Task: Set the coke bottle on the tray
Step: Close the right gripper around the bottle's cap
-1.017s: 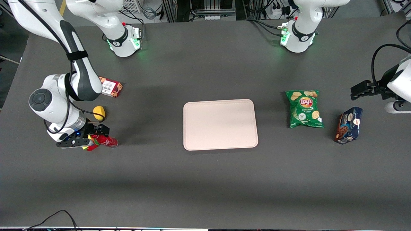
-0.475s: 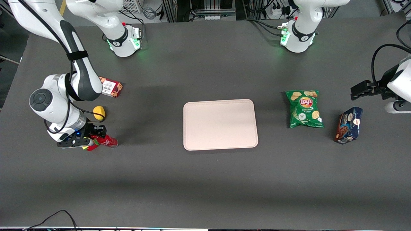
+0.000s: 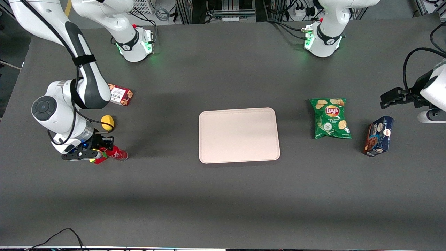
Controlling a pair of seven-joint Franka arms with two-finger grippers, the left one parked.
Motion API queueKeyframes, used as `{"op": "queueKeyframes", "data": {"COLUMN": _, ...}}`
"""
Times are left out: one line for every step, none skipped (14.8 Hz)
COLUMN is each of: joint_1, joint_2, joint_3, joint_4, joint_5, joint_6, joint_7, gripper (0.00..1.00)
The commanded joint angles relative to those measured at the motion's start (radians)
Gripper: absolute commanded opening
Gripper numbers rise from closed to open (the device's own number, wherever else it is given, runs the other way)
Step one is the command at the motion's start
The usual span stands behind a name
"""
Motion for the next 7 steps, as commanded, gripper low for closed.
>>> {"op": "queueKeyframes", "data": {"joint_1": 0.006, "joint_2": -0.054, "joint_3": 0.010, "joint_4": 0.069, "joint_5": -0.004, "joint_6": -0.150, "joint_7": -0.011, "gripper": 0.00}}
{"op": "queueKeyframes", "data": {"joint_1": 0.007, "joint_2": -0.067, "joint_3": 0.016, "joint_4": 0.120, "joint_5": -0.002, "joint_6": -0.236, "joint_7": -0.011, "gripper": 0.00}}
{"op": "queueKeyframes", "data": {"joint_1": 0.007, "joint_2": -0.080, "joint_3": 0.025, "joint_4": 0.170, "joint_5": -0.002, "joint_6": -0.320, "joint_7": -0.009, "gripper": 0.00}}
{"op": "queueKeyframes", "data": {"joint_1": 0.006, "joint_2": -0.093, "joint_3": 0.053, "joint_4": 0.221, "joint_5": -0.001, "joint_6": -0.397, "joint_7": -0.002, "gripper": 0.00}}
{"op": "queueKeyframes", "data": {"joint_1": 0.007, "joint_2": -0.107, "joint_3": 0.067, "joint_4": 0.265, "joint_5": 0.001, "joint_6": -0.468, "joint_7": 0.003, "gripper": 0.00}}
{"op": "queueKeyframes", "data": {"joint_1": 0.007, "joint_2": -0.120, "joint_3": 0.082, "joint_4": 0.307, "joint_5": 0.001, "joint_6": -0.524, "joint_7": 0.009, "gripper": 0.00}}
{"op": "queueKeyframes", "data": {"joint_1": 0.007, "joint_2": -0.127, "joint_3": 0.103, "joint_4": 0.348, "joint_5": 0.001, "joint_6": -0.575, "joint_7": 0.015, "gripper": 0.00}}
